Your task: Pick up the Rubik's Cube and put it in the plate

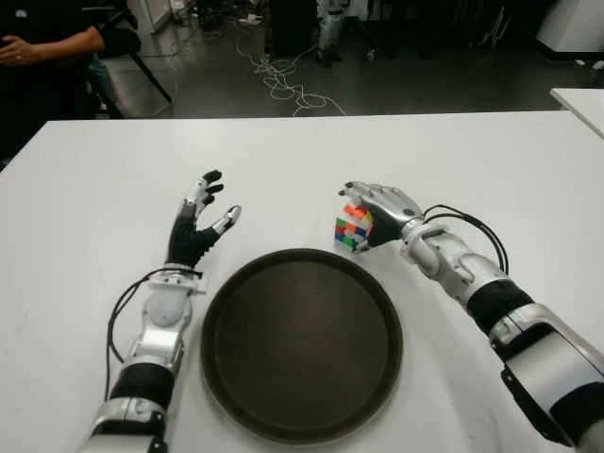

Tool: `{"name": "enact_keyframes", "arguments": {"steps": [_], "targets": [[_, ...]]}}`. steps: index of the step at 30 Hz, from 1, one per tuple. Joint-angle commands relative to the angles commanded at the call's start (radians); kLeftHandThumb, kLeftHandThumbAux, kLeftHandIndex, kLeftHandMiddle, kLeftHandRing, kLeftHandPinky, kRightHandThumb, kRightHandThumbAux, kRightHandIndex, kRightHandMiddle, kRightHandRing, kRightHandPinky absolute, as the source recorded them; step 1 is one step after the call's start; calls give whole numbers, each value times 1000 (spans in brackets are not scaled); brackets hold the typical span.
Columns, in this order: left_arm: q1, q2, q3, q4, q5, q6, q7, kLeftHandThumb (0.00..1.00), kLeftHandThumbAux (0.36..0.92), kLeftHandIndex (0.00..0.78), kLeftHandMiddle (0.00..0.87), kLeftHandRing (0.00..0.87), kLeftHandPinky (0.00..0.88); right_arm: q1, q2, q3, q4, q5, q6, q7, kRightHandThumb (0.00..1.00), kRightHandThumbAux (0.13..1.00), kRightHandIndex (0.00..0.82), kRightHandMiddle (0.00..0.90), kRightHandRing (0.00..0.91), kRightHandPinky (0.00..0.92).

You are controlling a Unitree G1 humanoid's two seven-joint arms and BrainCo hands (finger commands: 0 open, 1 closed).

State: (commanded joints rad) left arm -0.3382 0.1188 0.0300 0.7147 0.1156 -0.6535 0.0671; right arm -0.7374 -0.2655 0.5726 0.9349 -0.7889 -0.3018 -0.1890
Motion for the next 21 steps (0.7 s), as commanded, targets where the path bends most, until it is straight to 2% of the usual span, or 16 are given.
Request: {"name": "enact_keyframes", "arguments": {"steps": [15, 21], "targets": [[0, 1, -5, -1, -2, 2, 3, 72, 600, 111, 144, 119, 74, 7, 9, 19, -7, 2, 0, 8, 0, 809, 95, 102, 128, 173], [2, 3, -7, -7, -7, 8, -4, 74, 583, 106, 142, 120, 79, 7, 12, 21, -6, 1, 3, 5, 0, 804, 101, 106, 133, 176]]}}
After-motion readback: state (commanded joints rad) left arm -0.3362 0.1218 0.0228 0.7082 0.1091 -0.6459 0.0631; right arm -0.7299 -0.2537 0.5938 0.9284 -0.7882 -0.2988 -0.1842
